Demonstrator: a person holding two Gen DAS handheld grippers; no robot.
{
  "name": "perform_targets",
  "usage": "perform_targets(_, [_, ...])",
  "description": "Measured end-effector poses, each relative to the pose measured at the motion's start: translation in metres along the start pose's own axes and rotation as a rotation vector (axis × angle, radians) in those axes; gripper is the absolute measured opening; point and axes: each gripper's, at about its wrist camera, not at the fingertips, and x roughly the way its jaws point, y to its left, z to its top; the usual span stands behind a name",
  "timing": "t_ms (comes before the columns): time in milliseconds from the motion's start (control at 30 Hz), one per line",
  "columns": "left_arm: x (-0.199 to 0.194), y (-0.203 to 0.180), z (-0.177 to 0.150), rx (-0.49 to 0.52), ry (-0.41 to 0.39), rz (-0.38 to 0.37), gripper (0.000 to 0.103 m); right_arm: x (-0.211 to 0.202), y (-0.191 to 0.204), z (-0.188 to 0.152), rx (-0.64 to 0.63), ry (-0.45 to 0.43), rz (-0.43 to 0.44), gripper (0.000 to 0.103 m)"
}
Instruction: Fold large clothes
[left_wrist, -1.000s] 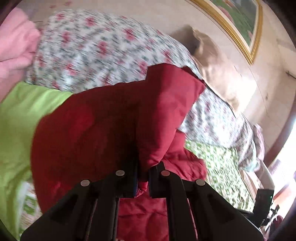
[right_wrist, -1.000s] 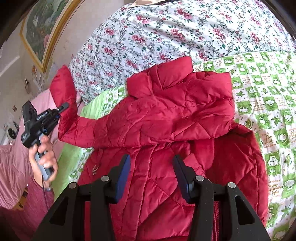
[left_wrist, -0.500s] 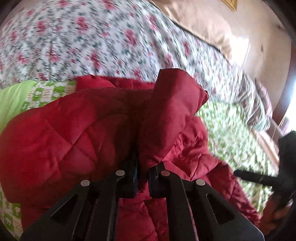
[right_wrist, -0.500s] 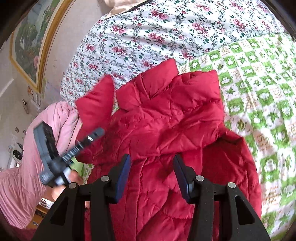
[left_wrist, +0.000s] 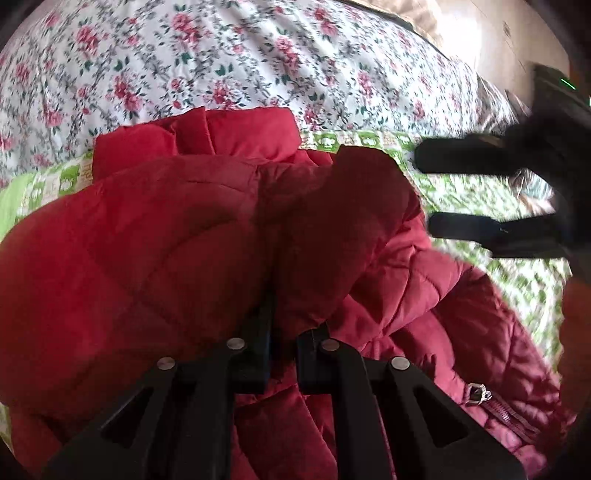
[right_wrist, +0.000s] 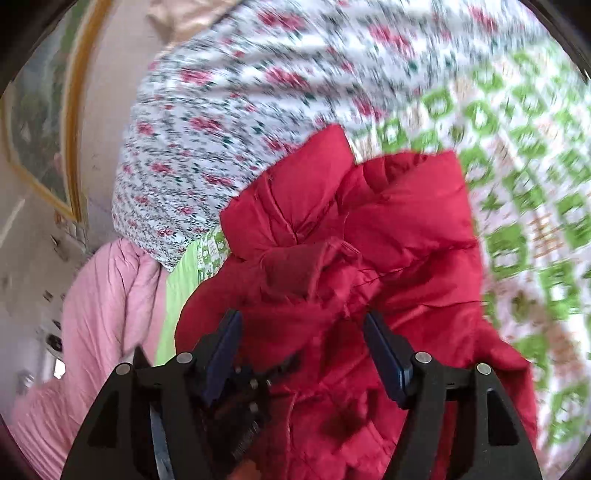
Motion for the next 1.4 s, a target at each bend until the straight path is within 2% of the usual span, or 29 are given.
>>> perform_targets(100, [0.001,-0.007,-0.004,0.045,-0.003,0.036,0.006,0.022,-0.014,0.011,0.084,0.037,0.026,0.07])
perform_targets(200, [0.003,-0.014,-0.008,0.083,-0.002,0.063,0.007,0.042,-0.025,0.015,0.164,0.089,0.108,0.07])
perform_targets(300, [0.005,-0.014,-0.007,0.089,0.009,0.06,0.009,0.051,-0.03,0.015,0.19,0.102,0.12,0.066])
perform_targets(333, [0.004,-0.01,-0.006,0.072,0.022,0.042,0.01,0.053,-0.032,0.015,0.196,0.105,0.127,0.056])
perform_targets(367, [0.003,-0.005,-0.004,0.043,0.041,0.014,0.013,0.053,-0.032,0.015,0.198,0.106,0.128,0.038])
perform_targets(433, [-0.003,0.005,-0.002,-0.005,0.064,-0.052,0.014,0.052,-0.035,0.014,0.2,0.112,0.104,0.022])
perform_targets(533, [-0.023,0.019,-0.003,-0.053,0.075,-0.13,0.015,0.048,-0.036,0.014,0.174,0.103,0.092,0.016])
perform_targets(633, [-0.049,0.039,-0.004,-0.112,0.047,-0.185,0.015,0.043,-0.033,0.018,0.141,0.09,0.086,0.015])
perform_targets(700, [-0.065,0.053,-0.004,-0.135,0.025,-0.171,0.015,0.034,-0.029,0.023,0.107,0.072,0.079,0.014])
perform_targets(767, [-0.082,0.071,0.0,-0.148,-0.019,-0.137,0.015,0.027,-0.026,0.028,0.085,0.063,0.08,0.014])
perform_targets(900, [-0.098,0.118,0.016,-0.21,-0.114,-0.003,0.015,0.009,-0.015,0.037,0.004,0.048,0.051,0.014])
perform_targets(967, [-0.086,0.141,0.019,-0.246,-0.081,0.026,0.015,0.004,-0.012,0.04,-0.025,0.043,0.036,0.014])
perform_targets(1067, [-0.048,0.166,0.016,-0.261,0.046,-0.023,0.015,0.0,-0.015,0.041,-0.055,0.03,-0.002,0.014])
perform_targets(1133, [-0.028,0.174,0.009,-0.267,0.098,-0.05,0.015,0.006,-0.02,0.04,-0.095,0.024,-0.086,0.014])
perform_targets(1200, [-0.018,0.178,0.004,-0.278,0.112,-0.051,0.015,0.016,-0.031,0.036,-0.079,0.054,-0.128,0.016])
perform_targets(1233, [-0.015,0.178,0.002,-0.284,0.123,-0.053,0.015,0.016,-0.035,0.035,-0.078,0.051,-0.156,0.022])
perform_targets(1333, [-0.013,0.171,0.0,-0.272,0.122,-0.03,0.015,0.006,-0.043,0.032,-0.088,0.025,-0.277,0.031])
perform_targets(1400, [-0.013,0.167,0.002,-0.264,0.123,-0.023,0.015,-0.009,-0.043,0.032,-0.077,-0.002,-0.291,0.031])
